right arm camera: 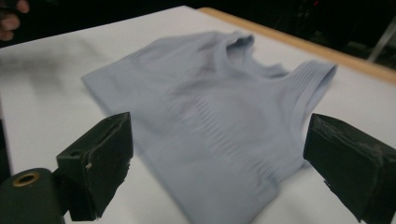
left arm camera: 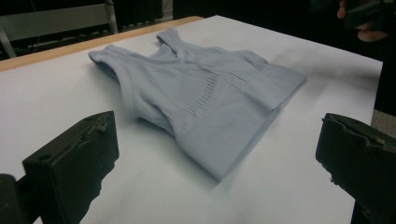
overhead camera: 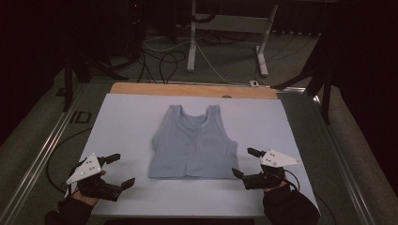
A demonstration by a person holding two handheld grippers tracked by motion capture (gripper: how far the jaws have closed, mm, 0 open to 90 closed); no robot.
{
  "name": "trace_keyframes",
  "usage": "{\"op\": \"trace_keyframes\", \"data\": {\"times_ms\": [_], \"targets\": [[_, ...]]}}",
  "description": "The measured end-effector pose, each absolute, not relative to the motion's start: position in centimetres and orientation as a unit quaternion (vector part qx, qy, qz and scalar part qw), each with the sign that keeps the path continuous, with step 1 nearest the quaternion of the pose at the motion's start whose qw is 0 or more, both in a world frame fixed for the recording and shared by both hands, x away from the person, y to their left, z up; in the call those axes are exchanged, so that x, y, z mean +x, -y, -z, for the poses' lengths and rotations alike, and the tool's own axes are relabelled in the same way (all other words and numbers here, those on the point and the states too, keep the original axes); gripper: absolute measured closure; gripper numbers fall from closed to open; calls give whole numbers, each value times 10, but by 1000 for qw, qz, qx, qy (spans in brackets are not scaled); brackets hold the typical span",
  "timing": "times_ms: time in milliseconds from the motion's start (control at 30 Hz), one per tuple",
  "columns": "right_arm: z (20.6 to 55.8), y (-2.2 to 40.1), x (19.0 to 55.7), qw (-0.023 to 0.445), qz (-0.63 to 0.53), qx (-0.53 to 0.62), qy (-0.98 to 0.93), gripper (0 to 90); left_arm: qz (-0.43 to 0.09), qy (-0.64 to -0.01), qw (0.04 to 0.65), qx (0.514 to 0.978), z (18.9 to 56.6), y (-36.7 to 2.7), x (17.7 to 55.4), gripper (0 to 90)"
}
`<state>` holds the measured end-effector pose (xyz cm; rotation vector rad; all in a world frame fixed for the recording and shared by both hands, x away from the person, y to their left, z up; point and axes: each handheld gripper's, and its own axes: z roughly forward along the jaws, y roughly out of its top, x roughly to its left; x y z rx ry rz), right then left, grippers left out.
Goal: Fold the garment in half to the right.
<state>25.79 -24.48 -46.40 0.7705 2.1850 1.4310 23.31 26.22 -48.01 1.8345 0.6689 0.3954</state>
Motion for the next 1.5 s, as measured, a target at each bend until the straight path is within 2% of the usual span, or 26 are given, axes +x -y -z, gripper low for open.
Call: {"op": "trace_keyframes", "data": {"times_ms": [533, 800, 1233, 1500], "targets": [[426, 213, 285, 216, -522, 235, -791, 84, -171, -269, 530, 786, 448, -252, 240, 0], [410, 188, 307, 207, -535, 217, -790, 84, -167, -287, 518, 788, 435, -239, 253, 0], [408, 136, 340, 184, -556, 200, -786, 84, -159, -318, 489, 797, 448, -212, 267, 0], [410, 110, 355, 176, -562, 184, -787, 84, -133, -330, 463, 812, 466, -199, 282, 0]]}}
